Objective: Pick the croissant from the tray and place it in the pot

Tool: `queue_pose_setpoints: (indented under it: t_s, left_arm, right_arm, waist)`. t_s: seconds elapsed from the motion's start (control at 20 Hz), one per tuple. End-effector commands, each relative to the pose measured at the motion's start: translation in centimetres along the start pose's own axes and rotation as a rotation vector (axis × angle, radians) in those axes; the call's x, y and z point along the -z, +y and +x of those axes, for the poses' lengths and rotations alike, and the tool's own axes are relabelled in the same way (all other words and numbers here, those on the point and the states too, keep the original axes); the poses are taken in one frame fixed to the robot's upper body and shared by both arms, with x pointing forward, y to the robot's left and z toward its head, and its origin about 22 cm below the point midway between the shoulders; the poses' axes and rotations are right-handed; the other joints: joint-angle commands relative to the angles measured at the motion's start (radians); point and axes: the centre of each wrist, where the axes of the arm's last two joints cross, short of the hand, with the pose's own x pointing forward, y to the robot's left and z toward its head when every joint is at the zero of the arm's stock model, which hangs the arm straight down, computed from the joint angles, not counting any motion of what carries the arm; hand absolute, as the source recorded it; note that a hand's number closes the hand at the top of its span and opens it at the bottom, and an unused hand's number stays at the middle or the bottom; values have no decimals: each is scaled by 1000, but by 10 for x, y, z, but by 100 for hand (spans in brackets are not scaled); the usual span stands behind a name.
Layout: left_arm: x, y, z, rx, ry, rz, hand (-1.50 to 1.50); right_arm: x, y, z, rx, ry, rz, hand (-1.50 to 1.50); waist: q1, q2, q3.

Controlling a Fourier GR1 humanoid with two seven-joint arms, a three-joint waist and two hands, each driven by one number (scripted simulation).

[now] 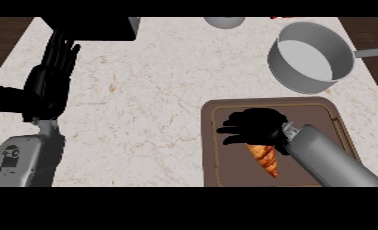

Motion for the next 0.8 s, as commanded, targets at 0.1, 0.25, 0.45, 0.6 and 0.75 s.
queue_pose_setpoints:
  t_s: [0.1,0.25,0.45,0.6,0.75]
  left_arm:
    - [-7,-4,-5,-14,1,3,0]
    - [3,9,-2,10,2,12,0]
    - [-4,5,-5,2,8,-14,0]
    - [-6,8,0,-2,-4,0,0]
    - [-4,-10,20,-2,14,19,0]
  right_arm:
    - [14,33,17,-19,-179,7,150]
    - [14,51,24,-24,-191,18,150]
    - [22,36,28,-49,-180,-32,150]
    - [6,7,30,-152,-128,-139,150]
    - [12,12,54,-5,17,-295,150]
  waist:
    - [3,14,10]
    - [-6,16,9]
    - [-3,14,9]
    - [-5,11,9]
    - [-20,4,10]
